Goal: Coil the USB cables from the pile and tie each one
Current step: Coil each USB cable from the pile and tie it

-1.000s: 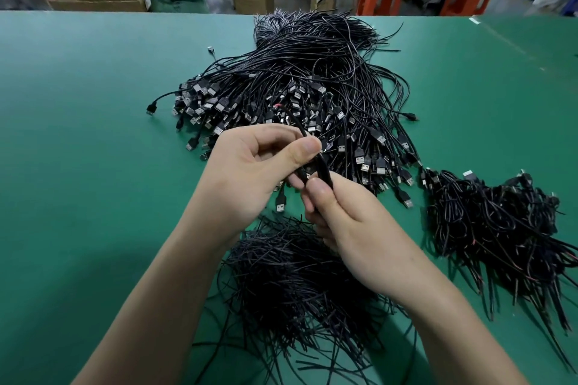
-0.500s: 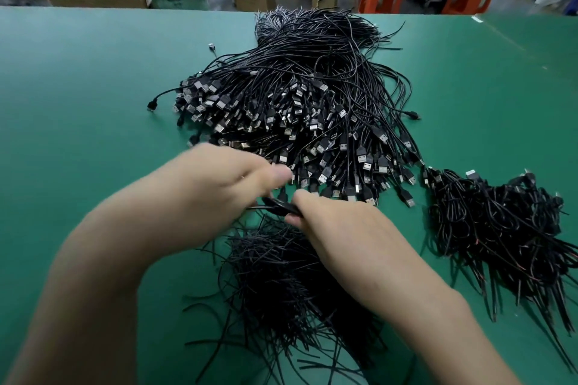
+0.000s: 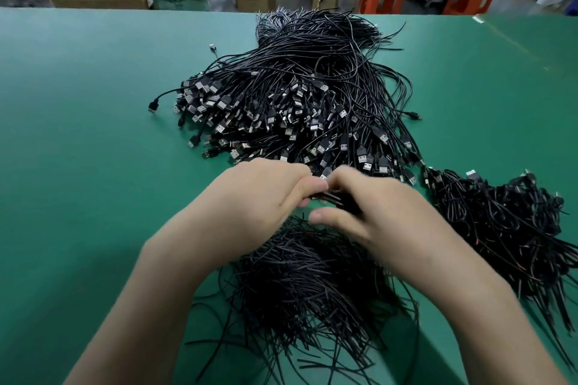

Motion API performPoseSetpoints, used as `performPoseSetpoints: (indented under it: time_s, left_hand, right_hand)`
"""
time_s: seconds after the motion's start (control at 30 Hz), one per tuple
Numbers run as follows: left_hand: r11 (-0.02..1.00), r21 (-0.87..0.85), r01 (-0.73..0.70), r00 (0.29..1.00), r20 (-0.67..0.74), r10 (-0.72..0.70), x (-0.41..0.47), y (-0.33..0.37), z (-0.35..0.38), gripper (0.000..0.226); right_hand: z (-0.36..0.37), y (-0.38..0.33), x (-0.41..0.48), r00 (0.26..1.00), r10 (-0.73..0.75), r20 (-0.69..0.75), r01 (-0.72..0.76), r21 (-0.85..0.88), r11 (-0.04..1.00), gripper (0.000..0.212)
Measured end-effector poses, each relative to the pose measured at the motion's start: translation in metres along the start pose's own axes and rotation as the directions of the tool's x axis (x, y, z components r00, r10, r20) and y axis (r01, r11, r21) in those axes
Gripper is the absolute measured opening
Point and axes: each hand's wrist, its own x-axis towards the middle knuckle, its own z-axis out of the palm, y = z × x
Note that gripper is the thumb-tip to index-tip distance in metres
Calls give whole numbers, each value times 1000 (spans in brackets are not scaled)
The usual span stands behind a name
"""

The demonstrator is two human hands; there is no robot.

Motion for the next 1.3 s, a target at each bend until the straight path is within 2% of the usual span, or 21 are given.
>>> performPoseSetpoints:
  time_s: [0.1,0.13,0.2,0.27,0.33,0.4,0.47,0.53,0.6,0.67,0.77,0.83,0.87,0.93,1.0,1.07,1.13,1.23,1.3]
  left_hand:
    - [970,-242,29,980,-186,-75,3,2,5,45]
    - [940,-340,17,961,-256,-110,4,2,8,45]
    - [880,-476,-8,926,-335,-173,8,7,14,48]
    - [803,-594,-46,926,-326,-188,11,15,22,48]
    - [673,-735,-79,951,-257,-170,14,26,30,50]
    - [576,-815,-65,966,-195,-168,16,36,38,54]
    - [538,-841,-54,967,-177,-180,16,44,45,54]
    - [574,-817,-47,961,-194,-196,16,46,50,51]
    - [657,-753,-32,951,-225,-212,13,48,52,53]
    - [709,-705,-13,953,-223,-205,11,51,51,59]
    - [772,-622,132,971,-76,-227,10,43,38,64]
    - [826,-522,212,972,28,-232,9,29,26,61]
    - [840,-496,220,971,29,-237,7,21,21,56]
    - [860,-482,168,963,-105,-247,6,6,13,43]
    - [856,-516,28,962,-218,-162,7,-3,8,32]
    - [794,-593,-135,982,-187,27,9,-4,8,37]
    - [731,-645,-223,975,-153,163,7,-3,10,38]
    - [627,-740,-243,969,-156,192,6,0,9,34]
    - [611,-753,-244,969,-171,176,6,-1,8,35]
  right_hand:
    - [2,20,0,973,99,-209,-83,85,993,85]
    - [2,27,3,961,138,-241,-97,174,980,95]
    - [6,33,6,966,170,-196,-70,434,898,100]
    - [11,32,8,977,129,-170,0,604,797,90]
    - [17,22,11,973,63,-220,99,652,752,59]
    - [22,14,13,954,91,-287,148,710,688,45]
    - [23,9,14,931,141,-337,171,742,648,38]
    - [25,6,14,914,157,-373,194,744,640,34]
    - [27,3,12,906,170,-387,203,752,627,35]
    - [28,2,13,884,196,-424,205,729,653,37]
    - [28,7,14,860,200,-469,206,679,705,37]
    - [25,12,14,842,234,-487,206,690,694,38]
    - [24,14,13,838,246,-487,208,702,681,38]
    - [21,15,12,865,218,-451,221,733,643,36]
    - [19,12,10,925,130,-357,218,779,588,36]
    - [19,5,7,973,10,-232,199,853,483,35]
    - [20,-2,6,988,-105,-111,141,932,335,33]
    - [20,-5,4,980,-199,5,37,978,207,33]
    - [18,-4,3,967,-247,68,-31,988,152,32]
